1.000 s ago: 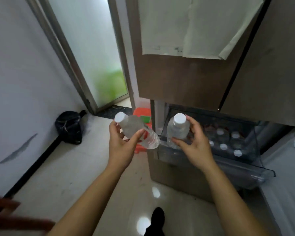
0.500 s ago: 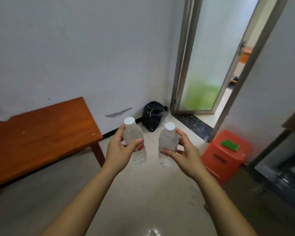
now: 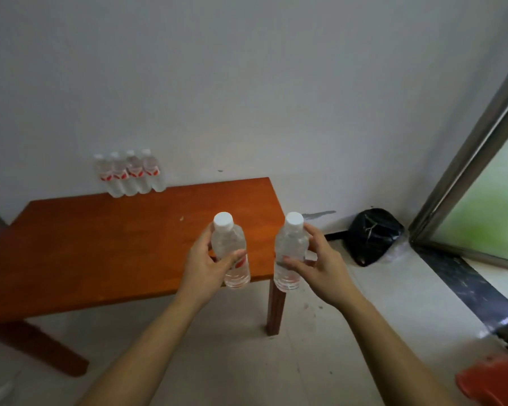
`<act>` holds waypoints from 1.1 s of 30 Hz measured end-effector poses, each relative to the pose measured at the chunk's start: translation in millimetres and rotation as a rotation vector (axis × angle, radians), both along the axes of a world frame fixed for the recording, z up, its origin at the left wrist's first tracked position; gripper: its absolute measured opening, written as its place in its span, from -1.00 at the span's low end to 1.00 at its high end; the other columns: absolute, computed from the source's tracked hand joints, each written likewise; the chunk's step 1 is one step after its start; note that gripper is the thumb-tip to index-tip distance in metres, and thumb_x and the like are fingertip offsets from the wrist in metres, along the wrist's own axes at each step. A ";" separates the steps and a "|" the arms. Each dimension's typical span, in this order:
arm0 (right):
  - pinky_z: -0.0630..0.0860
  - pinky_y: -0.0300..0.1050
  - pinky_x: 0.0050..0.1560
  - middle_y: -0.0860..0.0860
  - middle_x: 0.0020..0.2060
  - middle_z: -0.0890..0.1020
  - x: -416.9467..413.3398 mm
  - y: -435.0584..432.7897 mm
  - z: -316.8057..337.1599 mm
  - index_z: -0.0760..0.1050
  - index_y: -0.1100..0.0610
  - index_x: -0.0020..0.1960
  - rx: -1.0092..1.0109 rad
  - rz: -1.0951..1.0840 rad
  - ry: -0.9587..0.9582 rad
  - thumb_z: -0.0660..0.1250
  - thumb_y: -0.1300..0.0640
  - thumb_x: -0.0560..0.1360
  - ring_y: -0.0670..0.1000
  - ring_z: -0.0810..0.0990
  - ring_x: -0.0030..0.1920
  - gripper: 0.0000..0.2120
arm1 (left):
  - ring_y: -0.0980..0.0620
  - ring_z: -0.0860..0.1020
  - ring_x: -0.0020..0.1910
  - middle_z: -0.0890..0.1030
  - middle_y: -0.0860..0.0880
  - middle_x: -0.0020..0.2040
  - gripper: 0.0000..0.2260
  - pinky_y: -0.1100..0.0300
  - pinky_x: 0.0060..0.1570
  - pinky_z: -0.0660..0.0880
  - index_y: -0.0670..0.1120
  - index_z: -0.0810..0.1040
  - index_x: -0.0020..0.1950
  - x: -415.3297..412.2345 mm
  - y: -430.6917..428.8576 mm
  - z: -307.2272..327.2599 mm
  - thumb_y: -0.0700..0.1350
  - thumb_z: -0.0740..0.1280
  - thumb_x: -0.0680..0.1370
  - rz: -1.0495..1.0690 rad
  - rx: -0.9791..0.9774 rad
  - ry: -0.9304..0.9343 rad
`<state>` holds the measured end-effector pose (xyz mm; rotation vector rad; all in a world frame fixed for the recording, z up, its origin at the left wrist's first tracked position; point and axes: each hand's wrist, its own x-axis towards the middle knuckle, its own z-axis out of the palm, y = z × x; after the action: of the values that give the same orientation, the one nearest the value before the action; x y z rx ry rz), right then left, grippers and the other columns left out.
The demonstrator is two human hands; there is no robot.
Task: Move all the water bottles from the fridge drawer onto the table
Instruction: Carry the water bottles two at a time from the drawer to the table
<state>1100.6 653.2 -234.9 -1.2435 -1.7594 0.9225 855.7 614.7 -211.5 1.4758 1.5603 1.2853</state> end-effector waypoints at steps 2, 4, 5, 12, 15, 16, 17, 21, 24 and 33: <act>0.53 -0.24 0.07 -0.51 0.15 0.47 -29.6 28.5 -6.1 0.17 -0.49 0.37 -0.012 0.041 0.004 0.53 -0.15 0.39 -0.32 0.52 0.13 -0.27 | 0.05 0.53 0.26 0.55 0.14 0.26 -0.38 -0.07 0.23 0.54 0.10 0.39 0.43 -27.2 18.4 -8.1 0.00 0.53 0.42 0.038 -0.004 0.005; 0.48 -0.31 0.04 -0.51 0.15 0.45 -56.4 57.7 -14.0 0.16 -0.50 0.36 -0.019 0.073 0.003 0.54 -0.11 0.40 -0.33 0.50 0.14 -0.25 | 0.12 0.55 0.22 0.57 0.20 0.21 -0.41 0.04 0.18 0.56 0.20 0.41 0.37 -52.6 41.3 -15.7 0.05 0.53 0.39 0.067 -0.009 0.007; 0.47 -0.32 0.05 -0.50 0.16 0.45 -68.7 73.9 -19.1 0.17 -0.46 0.39 -0.022 0.090 0.002 0.54 -0.10 0.40 -0.34 0.49 0.15 -0.25 | 0.17 0.56 0.20 0.58 0.25 0.18 -0.43 0.12 0.13 0.57 0.27 0.41 0.32 -65.3 54.9 -19.2 0.08 0.53 0.37 0.080 -0.011 0.007; 0.53 -0.20 0.18 -0.47 0.17 0.45 -159.7 222.6 -49.4 0.19 -0.36 0.40 -0.050 0.200 -0.003 0.55 -0.01 0.41 -0.37 0.49 0.12 -0.26 | 0.23 0.56 0.14 0.58 0.26 0.14 -0.42 0.17 0.09 0.55 0.20 0.41 0.32 -155.3 184.8 -34.9 0.02 0.57 0.38 0.176 -0.074 0.086; 0.51 -0.23 0.16 -0.56 0.12 0.43 -198.3 288.7 -47.1 0.16 -0.49 0.33 -0.047 0.221 -0.020 0.55 -0.04 0.39 -0.44 0.47 0.07 -0.24 | 0.23 0.57 0.12 0.58 0.24 0.13 -0.45 0.19 0.07 0.54 0.17 0.43 0.29 -190.4 242.7 -26.2 0.00 0.58 0.38 0.189 -0.091 0.159; 0.50 -0.23 0.16 -0.56 0.14 0.43 -210.1 309.2 -45.7 0.15 -0.50 0.34 -0.039 0.228 -0.026 0.55 -0.06 0.38 -0.44 0.47 0.08 -0.23 | 0.24 0.57 0.10 0.58 0.24 0.11 -0.46 0.22 0.04 0.54 0.17 0.43 0.28 -202.1 260.8 -23.7 0.01 0.58 0.38 0.196 -0.087 0.174; 0.50 -0.21 0.18 -0.52 0.20 0.44 -221.4 329.0 -45.2 0.16 -0.46 0.39 -0.038 0.234 -0.031 0.55 -0.07 0.38 -0.40 0.48 0.13 -0.21 | 0.25 0.57 0.08 0.58 0.24 0.11 -0.47 0.24 0.02 0.54 0.16 0.44 0.27 -213.5 277.2 -22.4 0.01 0.58 0.38 0.204 -0.079 0.185; 0.49 -0.06 0.29 -0.13 0.43 0.45 -265.1 388.6 -48.7 0.13 -0.14 0.57 -0.041 0.239 -0.112 0.54 -0.10 0.39 -0.12 0.45 0.34 -0.11 | 0.12 0.57 0.13 0.59 0.11 0.17 -0.46 0.21 0.05 0.51 0.01 0.47 0.31 -251.2 323.4 -27.0 -0.02 0.57 0.39 0.239 -0.051 0.219; 0.49 -0.26 0.20 -0.16 0.34 0.53 -296.2 422.8 -53.2 0.24 -0.13 0.50 -0.011 0.255 -0.179 0.54 -0.14 0.37 -0.22 0.49 0.23 -0.20 | 0.07 0.59 0.13 0.60 0.11 0.15 -0.49 0.13 0.07 0.54 0.02 0.49 0.29 -278.9 358.2 -35.3 0.01 0.57 0.39 0.218 -0.064 0.261; 0.48 -0.12 0.21 -0.07 0.29 0.50 -376.4 503.6 -88.0 0.37 -0.04 0.43 -0.031 0.200 -0.399 0.58 -0.12 0.33 -0.09 0.47 0.22 -0.25 | 0.06 0.61 0.10 0.65 0.11 0.12 -0.47 0.05 0.07 0.55 0.04 0.55 0.24 -360.5 473.4 -94.4 0.02 0.60 0.32 0.104 -0.167 0.226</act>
<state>724.2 1156.7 -323.0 -1.3599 -2.2218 0.8566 495.2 1088.1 -305.9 1.4903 1.8642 1.0428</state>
